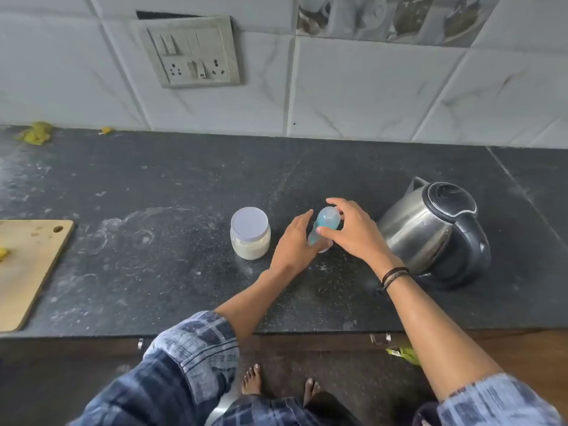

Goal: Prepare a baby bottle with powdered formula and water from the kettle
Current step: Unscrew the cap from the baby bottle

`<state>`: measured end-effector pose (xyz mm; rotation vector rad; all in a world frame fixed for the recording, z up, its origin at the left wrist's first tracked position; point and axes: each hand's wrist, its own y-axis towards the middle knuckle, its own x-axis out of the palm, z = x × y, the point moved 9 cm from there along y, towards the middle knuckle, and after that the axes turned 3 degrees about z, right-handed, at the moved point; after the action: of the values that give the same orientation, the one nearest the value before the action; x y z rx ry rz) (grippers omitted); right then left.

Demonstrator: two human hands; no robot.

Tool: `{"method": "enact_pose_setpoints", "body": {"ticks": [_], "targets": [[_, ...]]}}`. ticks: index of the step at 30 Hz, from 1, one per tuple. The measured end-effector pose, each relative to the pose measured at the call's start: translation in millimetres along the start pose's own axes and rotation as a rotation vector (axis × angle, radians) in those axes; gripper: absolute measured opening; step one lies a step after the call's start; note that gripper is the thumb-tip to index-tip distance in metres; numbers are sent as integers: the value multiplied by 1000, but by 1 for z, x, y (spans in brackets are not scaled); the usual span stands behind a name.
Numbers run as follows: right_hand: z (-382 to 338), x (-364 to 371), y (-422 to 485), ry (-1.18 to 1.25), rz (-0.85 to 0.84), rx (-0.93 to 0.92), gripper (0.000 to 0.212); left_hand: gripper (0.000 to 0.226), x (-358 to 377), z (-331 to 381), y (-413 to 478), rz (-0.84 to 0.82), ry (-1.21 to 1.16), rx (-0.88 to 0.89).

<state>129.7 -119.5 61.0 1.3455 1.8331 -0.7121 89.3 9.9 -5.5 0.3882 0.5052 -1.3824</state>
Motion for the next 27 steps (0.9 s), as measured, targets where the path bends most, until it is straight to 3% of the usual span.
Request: {"method": "enact_pose_setpoints", "body": {"ticks": [4, 9, 13, 27], "targets": [[2, 7, 9, -74, -24, -12, 60, 81, 13, -5, 5, -72, -26, -15], [0, 11, 18, -116, -30, -59, 48, 54, 21, -9, 11, -24, -136, -13], [-2, 11, 19, -163, -15, -105, 46, 44, 21, -8, 12, 15, -122, -5], [-2, 11, 26, -140, -78, -174, 48, 54, 26, -17, 18, 81, 12, 206]]}}
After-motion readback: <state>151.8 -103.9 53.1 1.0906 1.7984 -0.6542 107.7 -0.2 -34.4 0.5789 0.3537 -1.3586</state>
